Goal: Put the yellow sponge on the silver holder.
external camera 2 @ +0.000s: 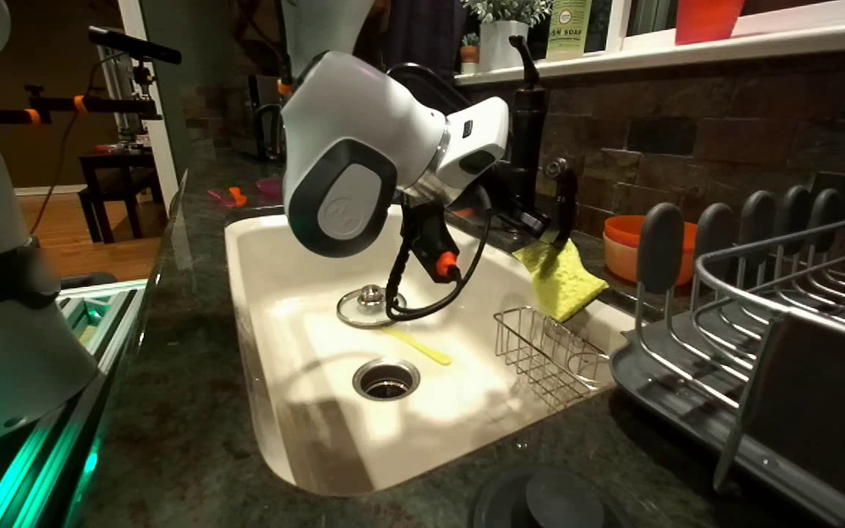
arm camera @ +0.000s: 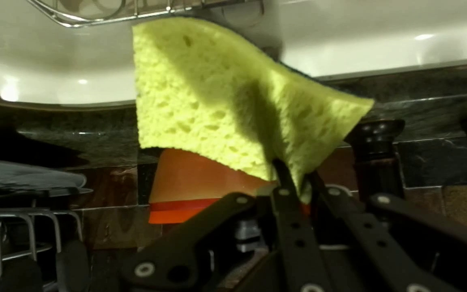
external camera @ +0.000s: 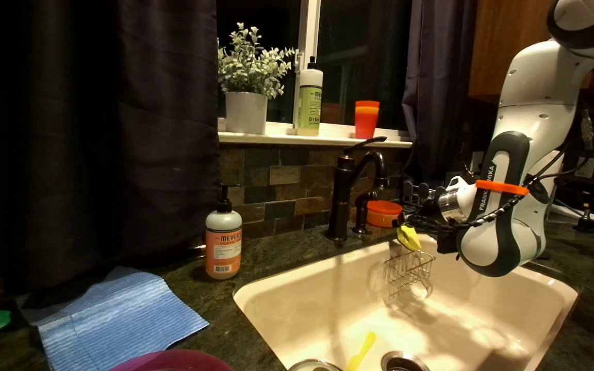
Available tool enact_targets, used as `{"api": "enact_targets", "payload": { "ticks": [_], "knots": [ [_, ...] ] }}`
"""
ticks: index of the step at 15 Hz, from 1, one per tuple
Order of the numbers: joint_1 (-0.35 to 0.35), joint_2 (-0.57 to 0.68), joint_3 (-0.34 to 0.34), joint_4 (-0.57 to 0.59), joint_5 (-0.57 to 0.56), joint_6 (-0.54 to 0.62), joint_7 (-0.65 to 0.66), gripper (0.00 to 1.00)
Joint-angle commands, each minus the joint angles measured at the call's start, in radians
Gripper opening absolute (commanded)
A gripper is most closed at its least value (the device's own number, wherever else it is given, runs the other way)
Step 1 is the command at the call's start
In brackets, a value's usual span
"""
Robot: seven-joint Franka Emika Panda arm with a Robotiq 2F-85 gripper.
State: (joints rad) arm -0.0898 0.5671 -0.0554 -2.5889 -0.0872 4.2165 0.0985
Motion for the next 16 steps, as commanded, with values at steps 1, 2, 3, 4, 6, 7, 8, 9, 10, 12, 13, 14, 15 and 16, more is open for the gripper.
{"api": "enact_targets", "payload": {
  "ticks": [1,2,3,4,6,7,8,9,10,12,13,14,15,16],
  "knots": [
    [-0.015,0.019,0.013,0.015,-0.021,0.001,-0.012,0.02],
    [-0.015,0.021,0.014,0.016,-0.02,0.001,-0.012,0.02],
    [-0.014,0.022,0.016,0.018,-0.019,0.001,-0.013,0.02],
    [-0.013,0.023,0.017,0.019,-0.019,0.001,-0.014,0.02],
    [-0.012,0.028,0.021,0.024,-0.019,0.001,-0.013,0.02],
    [-0.01,0.03,0.024,0.027,-0.017,0.003,-0.013,0.02],
    [-0.008,0.033,0.025,0.031,-0.015,0.004,-0.014,0.04],
    [-0.008,0.035,0.027,0.033,-0.016,0.004,-0.014,0.34],
    [-0.007,0.037,0.029,0.035,-0.015,0.004,-0.014,0.35],
    [-0.005,0.032,0.033,0.034,-0.013,0.003,-0.015,0.48],
    [-0.004,0.028,0.034,0.031,-0.012,0.003,-0.016,0.57],
    [-0.003,0.02,0.035,0.025,-0.011,0.003,-0.017,0.64],
    [0.0,0.016,0.035,0.018,-0.002,0.003,-0.021,0.71],
    [0.0,0.006,0.035,0.013,-0.002,0.004,-0.022,0.8]
  ]
}}
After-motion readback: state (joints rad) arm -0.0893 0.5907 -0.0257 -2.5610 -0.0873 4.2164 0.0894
